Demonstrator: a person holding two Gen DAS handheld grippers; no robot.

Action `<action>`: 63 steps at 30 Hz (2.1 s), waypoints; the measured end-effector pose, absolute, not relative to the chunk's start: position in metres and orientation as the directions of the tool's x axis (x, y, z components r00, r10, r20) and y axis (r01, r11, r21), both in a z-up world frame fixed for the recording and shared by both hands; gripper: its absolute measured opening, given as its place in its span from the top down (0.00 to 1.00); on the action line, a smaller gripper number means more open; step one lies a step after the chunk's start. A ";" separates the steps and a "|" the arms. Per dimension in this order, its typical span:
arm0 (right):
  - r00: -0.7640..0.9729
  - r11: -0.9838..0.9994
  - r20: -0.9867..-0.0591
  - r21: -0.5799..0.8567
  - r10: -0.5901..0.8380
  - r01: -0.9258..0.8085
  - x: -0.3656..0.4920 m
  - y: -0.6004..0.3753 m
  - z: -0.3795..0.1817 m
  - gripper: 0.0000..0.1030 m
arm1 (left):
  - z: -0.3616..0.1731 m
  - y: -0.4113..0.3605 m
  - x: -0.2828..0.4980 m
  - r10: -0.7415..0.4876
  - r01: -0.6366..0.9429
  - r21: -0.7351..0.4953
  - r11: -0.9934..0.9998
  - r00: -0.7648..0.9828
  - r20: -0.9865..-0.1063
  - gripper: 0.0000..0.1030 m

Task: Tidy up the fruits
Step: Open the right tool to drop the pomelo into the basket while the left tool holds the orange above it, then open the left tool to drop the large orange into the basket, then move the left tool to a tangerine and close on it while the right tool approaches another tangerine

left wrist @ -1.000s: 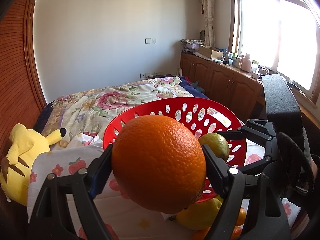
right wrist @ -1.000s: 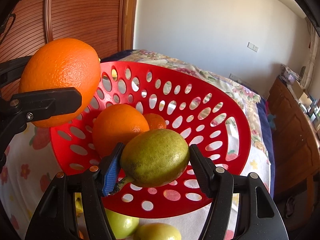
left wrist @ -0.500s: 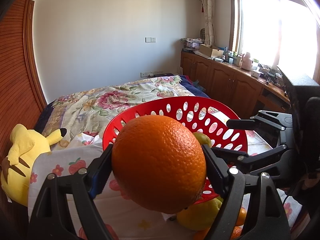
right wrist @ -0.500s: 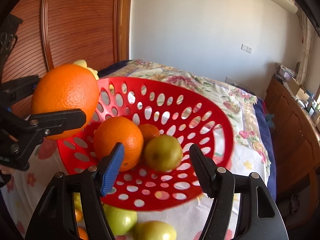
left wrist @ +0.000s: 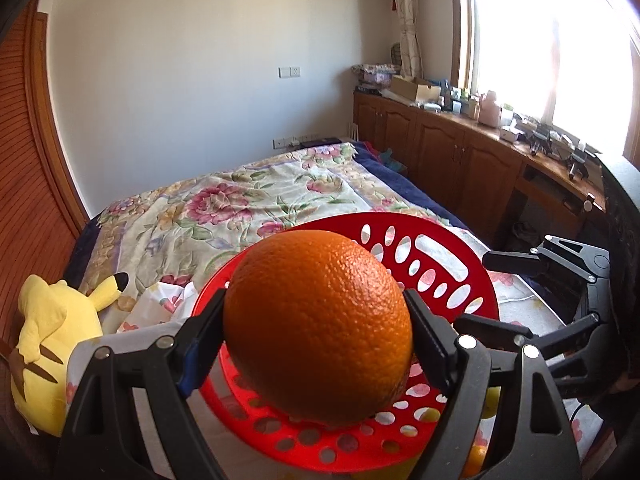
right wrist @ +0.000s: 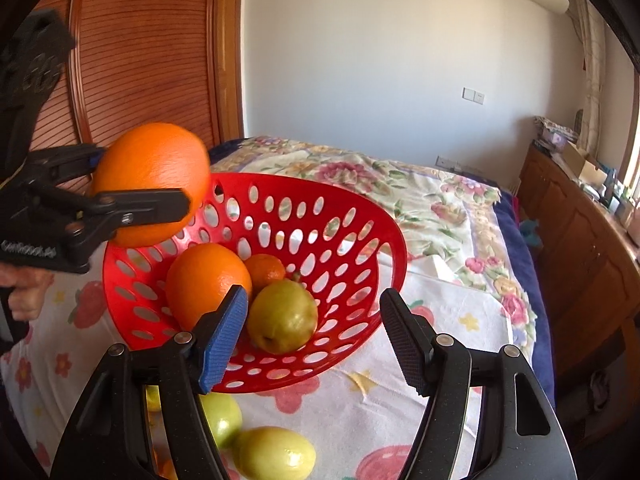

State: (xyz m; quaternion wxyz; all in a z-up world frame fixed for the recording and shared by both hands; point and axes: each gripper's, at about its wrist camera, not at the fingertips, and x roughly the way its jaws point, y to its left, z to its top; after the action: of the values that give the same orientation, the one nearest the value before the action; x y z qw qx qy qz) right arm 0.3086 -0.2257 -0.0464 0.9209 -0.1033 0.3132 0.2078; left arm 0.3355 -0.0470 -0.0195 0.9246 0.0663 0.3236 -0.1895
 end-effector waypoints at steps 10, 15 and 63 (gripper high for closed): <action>0.729 0.892 -0.596 -0.044 0.337 -0.449 0.309 -0.237 -0.039 0.31 | -0.037 -0.081 0.372 -0.236 0.429 0.068 0.901 0.615 -0.753 0.18; 0.724 0.892 -0.599 -0.034 0.343 -0.451 0.306 -0.239 -0.041 0.31 | -0.038 -0.087 0.375 -0.228 0.431 0.080 0.899 0.615 -0.755 0.18; 0.739 0.931 -0.610 -0.005 0.287 -0.366 0.202 -0.236 -0.054 0.30 | -0.044 -0.031 0.212 -0.314 0.360 -0.037 0.932 0.753 -0.578 0.17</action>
State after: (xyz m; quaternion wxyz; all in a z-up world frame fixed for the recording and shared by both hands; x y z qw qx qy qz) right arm 0.2021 -0.2364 -0.0542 0.9303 -0.0624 0.3161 0.1754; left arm 0.2116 -0.0310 -0.0445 0.9355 0.0384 0.3015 -0.1801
